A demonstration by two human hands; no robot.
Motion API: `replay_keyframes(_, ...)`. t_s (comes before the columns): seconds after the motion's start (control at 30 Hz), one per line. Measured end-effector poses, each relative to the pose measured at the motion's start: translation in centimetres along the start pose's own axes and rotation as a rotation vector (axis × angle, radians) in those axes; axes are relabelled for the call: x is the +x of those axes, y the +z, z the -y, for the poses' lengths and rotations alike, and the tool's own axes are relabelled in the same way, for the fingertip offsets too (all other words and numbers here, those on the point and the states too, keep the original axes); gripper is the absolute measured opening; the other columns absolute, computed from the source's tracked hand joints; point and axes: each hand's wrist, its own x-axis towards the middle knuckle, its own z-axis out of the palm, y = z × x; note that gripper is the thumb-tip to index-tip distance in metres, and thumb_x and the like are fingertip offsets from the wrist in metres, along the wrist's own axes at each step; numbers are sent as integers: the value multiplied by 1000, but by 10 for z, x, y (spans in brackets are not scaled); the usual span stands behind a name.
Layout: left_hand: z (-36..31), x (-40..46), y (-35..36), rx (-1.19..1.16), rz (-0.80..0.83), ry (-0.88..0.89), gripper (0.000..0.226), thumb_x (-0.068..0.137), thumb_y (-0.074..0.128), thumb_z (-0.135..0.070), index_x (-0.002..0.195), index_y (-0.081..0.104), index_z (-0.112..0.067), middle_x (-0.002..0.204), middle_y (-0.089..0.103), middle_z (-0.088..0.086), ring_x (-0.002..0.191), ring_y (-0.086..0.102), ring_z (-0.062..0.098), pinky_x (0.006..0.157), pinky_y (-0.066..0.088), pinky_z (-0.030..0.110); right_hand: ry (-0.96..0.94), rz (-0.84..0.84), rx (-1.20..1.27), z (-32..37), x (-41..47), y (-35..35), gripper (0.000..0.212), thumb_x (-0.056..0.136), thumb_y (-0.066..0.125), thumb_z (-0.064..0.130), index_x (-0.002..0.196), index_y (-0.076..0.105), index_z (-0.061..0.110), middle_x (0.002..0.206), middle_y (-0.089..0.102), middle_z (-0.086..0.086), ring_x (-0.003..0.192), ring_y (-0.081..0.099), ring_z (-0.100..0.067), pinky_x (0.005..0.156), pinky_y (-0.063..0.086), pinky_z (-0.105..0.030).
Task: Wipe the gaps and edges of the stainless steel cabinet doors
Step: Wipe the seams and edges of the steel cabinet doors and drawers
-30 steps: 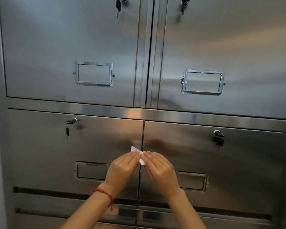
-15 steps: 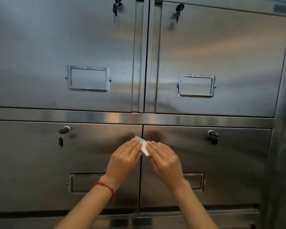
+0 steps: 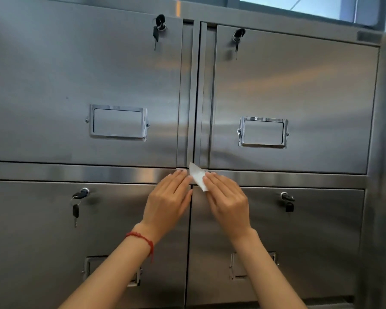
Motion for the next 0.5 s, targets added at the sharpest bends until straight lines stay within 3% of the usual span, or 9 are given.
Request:
replay_keyframes(0.17,10,24,4,48,7,-1,28,82,66,-11,106,69,3,111,67,18,103,65,31,90,52,45,5,-21,-16,-13,20,7,27,71,79,-2,97,73,-3,101,71,-15,96,69,-27,84,56,-38)
replay_keyframes(0.27,15,41,5,63,9,4,30,87,56,-16,108,68,3,113,66,19,104,65,31,91,51,44,12,-48,-29,-21,31,13,24,75,76,-1,98,73,-3,103,71,-15,97,69,-27,85,55,-38)
replay_keyframes(0.4,20,57,6,75,-2,7,31,79,71,-8,108,67,4,112,66,20,104,65,32,91,50,46,-5,-81,-41,-31,44,19,19,82,69,2,99,72,-3,104,70,-16,97,68,-28,87,54,-37)
replay_keyframes(0.5,27,67,6,100,-38,24,29,82,66,-11,107,67,4,111,66,20,103,65,33,90,49,45,-19,-123,-55,-39,57,25,18,84,63,5,98,73,-3,104,71,-15,96,68,-27,85,55,-36)
